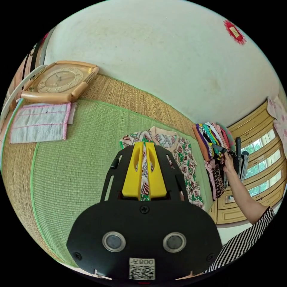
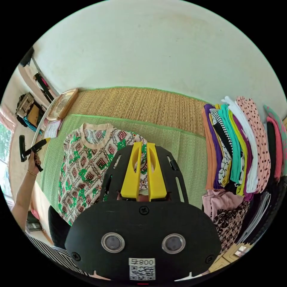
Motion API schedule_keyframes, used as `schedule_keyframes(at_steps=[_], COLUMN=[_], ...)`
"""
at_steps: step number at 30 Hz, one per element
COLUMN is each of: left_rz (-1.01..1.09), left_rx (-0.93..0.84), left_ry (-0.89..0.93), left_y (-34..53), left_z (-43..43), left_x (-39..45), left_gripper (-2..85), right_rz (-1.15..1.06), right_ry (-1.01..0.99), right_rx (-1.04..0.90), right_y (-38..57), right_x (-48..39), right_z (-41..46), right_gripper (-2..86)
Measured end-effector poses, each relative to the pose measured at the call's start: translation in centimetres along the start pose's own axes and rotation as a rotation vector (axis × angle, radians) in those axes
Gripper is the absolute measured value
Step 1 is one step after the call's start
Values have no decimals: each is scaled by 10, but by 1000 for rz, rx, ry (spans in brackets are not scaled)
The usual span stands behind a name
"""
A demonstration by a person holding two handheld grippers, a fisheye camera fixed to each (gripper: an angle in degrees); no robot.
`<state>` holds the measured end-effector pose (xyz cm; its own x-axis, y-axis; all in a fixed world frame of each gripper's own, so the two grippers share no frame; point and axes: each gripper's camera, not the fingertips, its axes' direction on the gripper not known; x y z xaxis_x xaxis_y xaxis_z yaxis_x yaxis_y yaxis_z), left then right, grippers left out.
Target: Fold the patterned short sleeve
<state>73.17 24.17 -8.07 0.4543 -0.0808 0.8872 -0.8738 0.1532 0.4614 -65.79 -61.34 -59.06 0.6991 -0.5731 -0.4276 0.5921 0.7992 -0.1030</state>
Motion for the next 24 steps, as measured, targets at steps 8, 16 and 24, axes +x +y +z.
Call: schedule_keyframes(at_steps=[8,16,24], left_rz=[-111,-132,-70], left_rx=[-157,-204,-214], left_ry=[-30,-106,-43], left_y=[78,76,77], left_z=[40,71,89], left_x=[-44,-38,-9], left_gripper=[21,21,6], right_rz=[43,10,17], right_ry=[23,81,96], right_rx=[-168,-233,-229], right_y=[63,77,97], right_x=[51,58,82], right_z=[61,88,73], right_gripper=[57,38,7])
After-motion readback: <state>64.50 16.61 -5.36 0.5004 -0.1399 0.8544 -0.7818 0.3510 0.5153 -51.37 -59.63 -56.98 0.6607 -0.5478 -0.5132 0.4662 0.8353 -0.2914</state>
